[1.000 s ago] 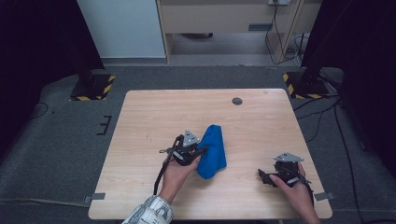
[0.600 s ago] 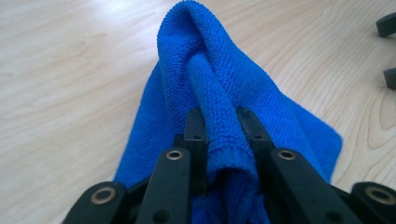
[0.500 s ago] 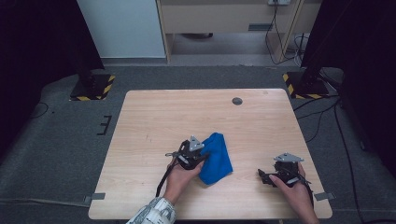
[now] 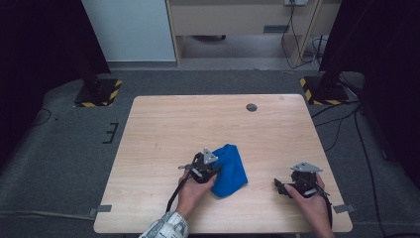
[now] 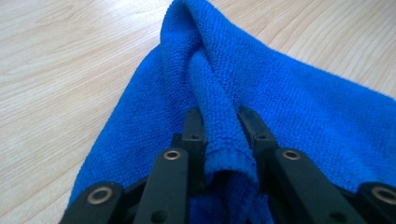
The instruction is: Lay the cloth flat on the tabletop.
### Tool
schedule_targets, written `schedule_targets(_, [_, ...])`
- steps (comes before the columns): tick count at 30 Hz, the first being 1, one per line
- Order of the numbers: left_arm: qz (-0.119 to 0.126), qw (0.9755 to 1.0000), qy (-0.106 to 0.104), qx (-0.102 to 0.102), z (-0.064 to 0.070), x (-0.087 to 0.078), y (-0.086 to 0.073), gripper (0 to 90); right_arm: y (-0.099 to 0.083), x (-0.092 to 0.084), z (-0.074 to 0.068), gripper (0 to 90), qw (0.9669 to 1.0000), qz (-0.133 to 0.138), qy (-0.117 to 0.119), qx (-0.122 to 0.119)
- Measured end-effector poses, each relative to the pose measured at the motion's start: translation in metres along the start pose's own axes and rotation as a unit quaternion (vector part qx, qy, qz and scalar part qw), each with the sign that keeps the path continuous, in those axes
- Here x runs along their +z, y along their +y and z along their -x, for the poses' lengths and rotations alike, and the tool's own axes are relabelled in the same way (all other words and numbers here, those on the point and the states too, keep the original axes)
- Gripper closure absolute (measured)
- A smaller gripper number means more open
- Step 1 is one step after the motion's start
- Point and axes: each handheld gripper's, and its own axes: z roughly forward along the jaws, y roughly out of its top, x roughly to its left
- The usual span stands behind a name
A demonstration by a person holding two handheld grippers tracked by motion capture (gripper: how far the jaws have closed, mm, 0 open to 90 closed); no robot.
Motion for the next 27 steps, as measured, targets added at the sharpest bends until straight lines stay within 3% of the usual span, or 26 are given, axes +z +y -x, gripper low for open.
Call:
schedule_targets(8, [0.000, 1.0000, 0.008, 0.001, 0.004, 0.004, -0.003, 70.9, -0.001, -0.001, -0.002, 8.3, 1.0000, 0.007, 0.002, -0.001])
schedule_targets(13, [0.003, 0.9999, 0.011, 0.000, 0.005, 0.005, -0.004, 68.3, 0.001, -0.001, -0.006, 18.4, 0.9999, 0.016, 0.003, 0.002])
schedule_targets(16, [0.003, 0.9999, 0.012, -0.002, 0.005, 0.005, -0.004, 63.5, 0.002, -0.001, -0.008, 23.0, 0.9998, 0.020, 0.008, -0.006])
schedule_targets(21, [0.010, 0.9997, 0.011, -0.018, 0.007, 0.003, -0.003, 47.3, 0.006, -0.006, -0.008, 28.4, 0.9990, 0.043, 0.006, -0.004])
schedule_targets(27, [0.028, 0.9994, 0.007, -0.017, 0.010, -0.003, 0.000, 32.1, 0.009, -0.009, -0.012, 31.5, 0.9983, 0.055, 0.013, -0.008])
